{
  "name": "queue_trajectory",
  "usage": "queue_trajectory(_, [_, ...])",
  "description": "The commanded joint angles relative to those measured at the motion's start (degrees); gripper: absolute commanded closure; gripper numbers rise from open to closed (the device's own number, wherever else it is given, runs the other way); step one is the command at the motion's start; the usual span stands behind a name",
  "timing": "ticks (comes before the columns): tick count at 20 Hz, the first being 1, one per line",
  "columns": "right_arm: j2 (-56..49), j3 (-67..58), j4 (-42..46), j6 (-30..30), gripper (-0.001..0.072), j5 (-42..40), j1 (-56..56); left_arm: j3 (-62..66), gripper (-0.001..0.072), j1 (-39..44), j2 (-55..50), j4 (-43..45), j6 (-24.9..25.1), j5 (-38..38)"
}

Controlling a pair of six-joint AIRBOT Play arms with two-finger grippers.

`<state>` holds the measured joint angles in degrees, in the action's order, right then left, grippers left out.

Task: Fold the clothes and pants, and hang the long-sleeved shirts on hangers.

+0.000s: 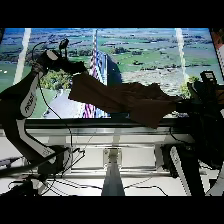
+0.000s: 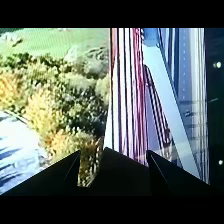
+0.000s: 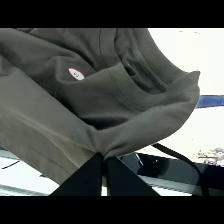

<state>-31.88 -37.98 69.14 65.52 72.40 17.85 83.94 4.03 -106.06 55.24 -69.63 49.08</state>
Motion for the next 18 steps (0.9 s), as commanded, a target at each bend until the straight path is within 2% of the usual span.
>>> queue_trajectory(1, [0.04,-0.04,-0.20,0.00,0.0700,-0.39,-0.04,0.31,0.0219,1.44,-1.53,0.24,0.02,3.17])
queue_trajectory(2, [0.04,-0.04,-0.28,0.02,0.0700,-0.39,-0.04,0.31,0.0226,2.01,-1.90,0.24,0.02,3.69])
queue_trajectory(3, [0.04,-0.07,-0.35,0.02,0.0700,-0.39,-0.04,0.31,0.0265,2.45,-1.95,0.24,0.04,3.67])
queue_trajectory(4, [0.04,-0.04,-0.33,0.02,0.0700,-0.39,-0.04,0.52,0.0384,2.71,-1.90,0.22,0.07,3.69])
queue_trajectory(6, [0.04,-0.04,-0.33,0.02,0.0700,-0.39,-0.04,0.63,0.0676,2.67,-1.51,0.24,0.09,3.69])
queue_trajectory(7, [0.04,-0.04,-0.35,0.02,0.0700,-0.39,-0.04,0.63,0.0695,2.60,-1.14,0.24,0.26,3.78])
queue_trajectory(13, [0.04,-0.07,-0.37,0.02,0.0700,-0.85,-0.04,0.63,0.0697,-0.50,5.31,0.24,5.03,4.02])
queue_trajectory(18, [0.11,-0.24,-2.89,-0.02,0.0700,-6.67,-0.04,0.63,0.0697,-3.87,13.90,0.17,5.38,3.56])
